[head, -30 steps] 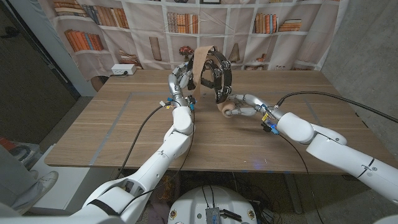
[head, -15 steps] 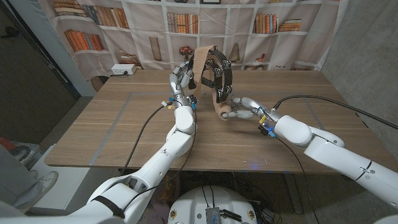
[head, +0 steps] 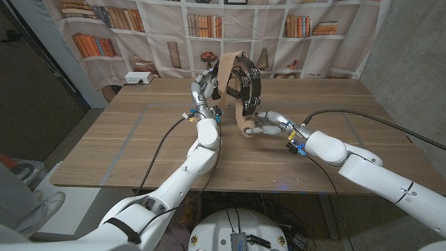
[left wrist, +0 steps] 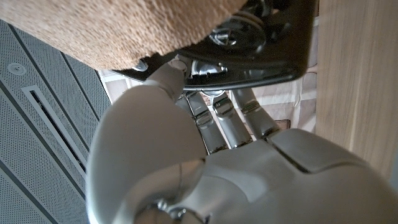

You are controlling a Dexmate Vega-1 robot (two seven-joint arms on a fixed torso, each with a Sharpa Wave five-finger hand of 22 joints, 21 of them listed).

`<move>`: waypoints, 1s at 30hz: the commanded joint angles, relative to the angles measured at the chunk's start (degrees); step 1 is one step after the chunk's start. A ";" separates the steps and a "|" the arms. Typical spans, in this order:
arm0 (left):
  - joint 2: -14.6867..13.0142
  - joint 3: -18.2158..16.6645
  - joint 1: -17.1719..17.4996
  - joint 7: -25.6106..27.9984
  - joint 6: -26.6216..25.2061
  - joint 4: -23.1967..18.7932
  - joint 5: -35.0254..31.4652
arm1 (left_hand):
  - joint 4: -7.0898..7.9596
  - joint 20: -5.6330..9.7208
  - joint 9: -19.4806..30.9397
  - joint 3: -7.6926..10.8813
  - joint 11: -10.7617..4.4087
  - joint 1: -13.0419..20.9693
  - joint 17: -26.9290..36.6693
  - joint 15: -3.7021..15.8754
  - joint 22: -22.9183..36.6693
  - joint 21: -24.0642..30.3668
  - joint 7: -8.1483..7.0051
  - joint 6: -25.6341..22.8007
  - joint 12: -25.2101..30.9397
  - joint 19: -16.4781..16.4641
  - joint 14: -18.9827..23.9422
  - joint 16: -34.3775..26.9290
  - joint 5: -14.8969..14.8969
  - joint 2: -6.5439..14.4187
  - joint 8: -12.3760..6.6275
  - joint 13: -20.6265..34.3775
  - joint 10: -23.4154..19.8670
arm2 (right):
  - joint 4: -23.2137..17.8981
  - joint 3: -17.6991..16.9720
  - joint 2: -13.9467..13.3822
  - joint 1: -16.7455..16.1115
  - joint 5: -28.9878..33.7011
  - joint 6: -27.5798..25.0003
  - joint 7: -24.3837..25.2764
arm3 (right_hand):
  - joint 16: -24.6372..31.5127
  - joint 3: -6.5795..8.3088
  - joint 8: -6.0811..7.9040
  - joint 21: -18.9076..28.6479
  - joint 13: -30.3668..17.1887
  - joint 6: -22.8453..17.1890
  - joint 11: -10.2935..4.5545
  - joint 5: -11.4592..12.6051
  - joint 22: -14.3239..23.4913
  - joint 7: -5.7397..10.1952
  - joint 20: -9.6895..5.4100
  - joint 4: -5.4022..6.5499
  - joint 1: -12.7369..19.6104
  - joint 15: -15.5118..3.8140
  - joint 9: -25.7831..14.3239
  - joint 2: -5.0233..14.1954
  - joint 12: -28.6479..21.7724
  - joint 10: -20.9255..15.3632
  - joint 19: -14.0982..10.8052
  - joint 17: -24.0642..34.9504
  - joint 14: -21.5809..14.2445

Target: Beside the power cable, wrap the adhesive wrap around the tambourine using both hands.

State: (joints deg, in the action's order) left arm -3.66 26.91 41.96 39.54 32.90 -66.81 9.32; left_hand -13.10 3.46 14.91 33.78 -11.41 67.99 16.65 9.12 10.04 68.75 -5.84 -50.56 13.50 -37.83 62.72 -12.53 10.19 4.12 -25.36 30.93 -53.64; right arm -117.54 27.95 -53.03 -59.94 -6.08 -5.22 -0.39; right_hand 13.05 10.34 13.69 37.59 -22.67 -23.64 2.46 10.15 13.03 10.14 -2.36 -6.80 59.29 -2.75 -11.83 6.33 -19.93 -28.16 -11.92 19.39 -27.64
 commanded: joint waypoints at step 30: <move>0.14 -0.26 -0.33 1.60 2.58 2.22 -2.00 | 5.01 7.43 -0.08 4.93 -0.10 -0.34 -0.14 4.29 0.14 0.17 -0.72 -0.17 -0.29 0.64 1.37 -0.08 0.43 0.74 0.29 0.14 0.04 | 1.43 3.71 3.95 1.68 -7.73 1.65 -4.25 | -0.12 0.46 -0.33 0.53 -0.56 -0.28 -14.07 0.08 -0.32 -0.72 -5.86 0.25 1.34 -10.85 -0.24 3.04 -0.34 -15.65 0.51 -0.17 0.05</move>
State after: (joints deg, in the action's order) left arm -3.87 26.25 42.18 41.64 34.90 -65.80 7.52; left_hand -12.08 3.46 14.78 34.80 -11.42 67.53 16.36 9.23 10.05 68.75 -6.36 -50.67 13.51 -37.41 62.60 -12.54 10.27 4.55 -25.36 30.93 -53.56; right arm -116.95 30.55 -50.10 -58.63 -11.84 -4.35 -3.85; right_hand 13.06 10.36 13.69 37.61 -23.03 -23.74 2.47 10.15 12.78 9.61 -2.04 -6.78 59.28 -2.75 -11.83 6.34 -19.98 -28.16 -11.61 19.12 -27.64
